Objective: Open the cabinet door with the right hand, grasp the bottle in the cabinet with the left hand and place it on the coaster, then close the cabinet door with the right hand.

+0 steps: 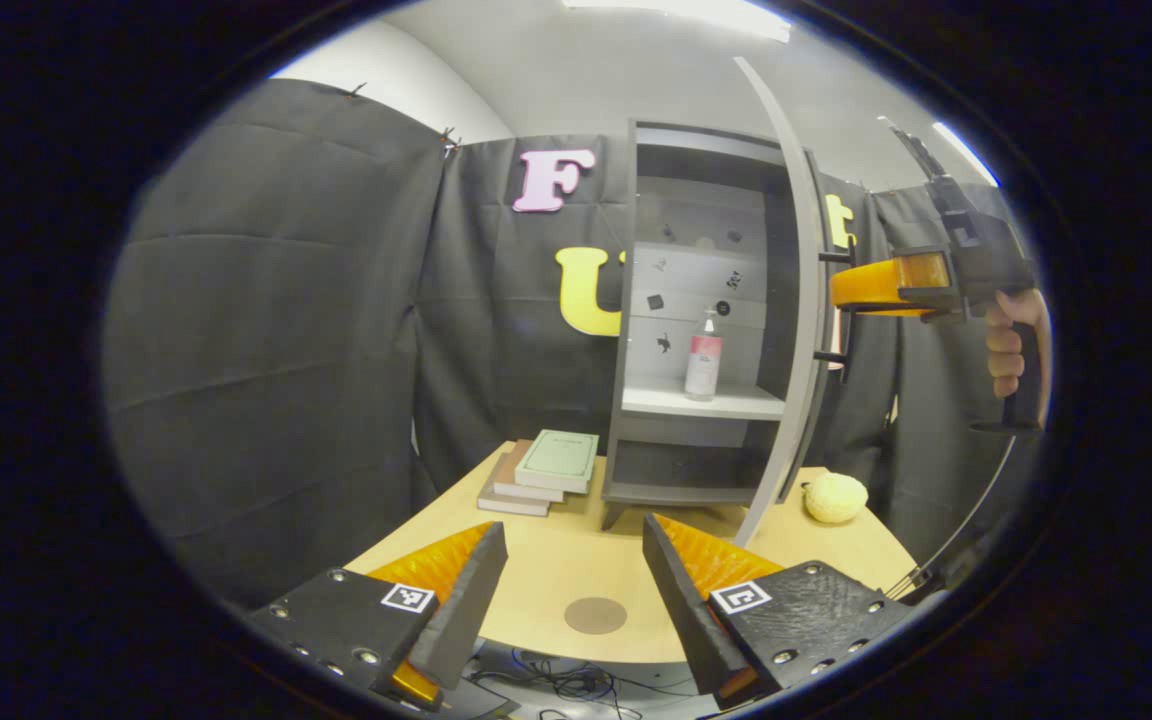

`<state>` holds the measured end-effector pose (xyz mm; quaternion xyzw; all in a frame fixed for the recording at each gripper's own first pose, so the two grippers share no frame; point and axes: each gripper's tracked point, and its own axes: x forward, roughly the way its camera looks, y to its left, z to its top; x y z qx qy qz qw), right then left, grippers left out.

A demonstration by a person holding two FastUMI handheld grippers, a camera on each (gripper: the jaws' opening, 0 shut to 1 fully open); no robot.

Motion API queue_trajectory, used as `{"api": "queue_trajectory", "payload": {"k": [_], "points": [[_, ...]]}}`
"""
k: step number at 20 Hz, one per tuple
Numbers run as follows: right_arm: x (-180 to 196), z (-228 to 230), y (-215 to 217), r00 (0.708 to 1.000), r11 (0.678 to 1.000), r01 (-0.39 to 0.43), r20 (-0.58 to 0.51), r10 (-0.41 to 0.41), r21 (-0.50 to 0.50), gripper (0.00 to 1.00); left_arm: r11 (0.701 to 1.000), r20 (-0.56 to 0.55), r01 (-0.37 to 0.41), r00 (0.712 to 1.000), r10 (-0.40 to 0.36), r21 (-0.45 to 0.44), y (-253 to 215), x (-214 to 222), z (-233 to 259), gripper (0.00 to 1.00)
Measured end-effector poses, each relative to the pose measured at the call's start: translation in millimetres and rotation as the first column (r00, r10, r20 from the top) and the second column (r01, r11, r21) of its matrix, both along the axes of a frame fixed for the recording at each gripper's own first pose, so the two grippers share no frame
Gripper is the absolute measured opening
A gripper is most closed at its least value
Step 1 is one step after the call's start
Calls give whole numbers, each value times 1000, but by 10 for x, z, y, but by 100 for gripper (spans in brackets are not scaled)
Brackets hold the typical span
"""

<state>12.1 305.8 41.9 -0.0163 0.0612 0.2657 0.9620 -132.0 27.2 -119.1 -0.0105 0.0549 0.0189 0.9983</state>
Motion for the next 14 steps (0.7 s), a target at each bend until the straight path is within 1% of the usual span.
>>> {"api": "queue_trajectory", "payload": {"k": [1, 2, 3, 4, 7, 11, 12, 13, 14], "points": [[-22, -6, -43, 1000, 1000, 10, 1, -10, 3, 10, 1000, 4, 11, 1000, -11, 10, -49, 34, 22, 83], [-50, -3, -97, 1000, 1000, 23, 2, -23, 7, 10, 1000, 7, 25, 1000, -25, 16, -105, 74, 40, 83], [-68, 0, -145, 999, 999, 38, 5, -38, 11, 6, 999, 10, 41, 999, -41, 20, -156, 107, 33, 83], [-95, 8, -210, 999, 999, 52, 9, -52, 11, 10, 998, 11, 57, 998, -57, 21, -219, 146, 37, 83], [-125, 26, -407, 994, 993, 111, 18, -112, 27, 10, 994, 7, 109, 994, -109, 18, -425, 250, -3, 83], [-124, 47, -701, 978, 978, 207, 33, -207, 17, 9, 982, -6, 184, 983, -184, 33, -694, 410, -36, 83], [-126, 50, -762, 973, 973, 229, 35, -230, 18, 5, 978, -4, 204, 979, -204, 42, -790, 451, -18, 83], [-125, 65, -815, 967, 968, 252, 34, -252, 24, 9, 973, -6, 224, 975, -224, 52, -884, 490, -21, 83], [-134, 68, -869, 962, 963, 269, 31, -270, 32, 5, 968, -8, 244, 970, -244, 59, -971, 523, -22, 83]]}}
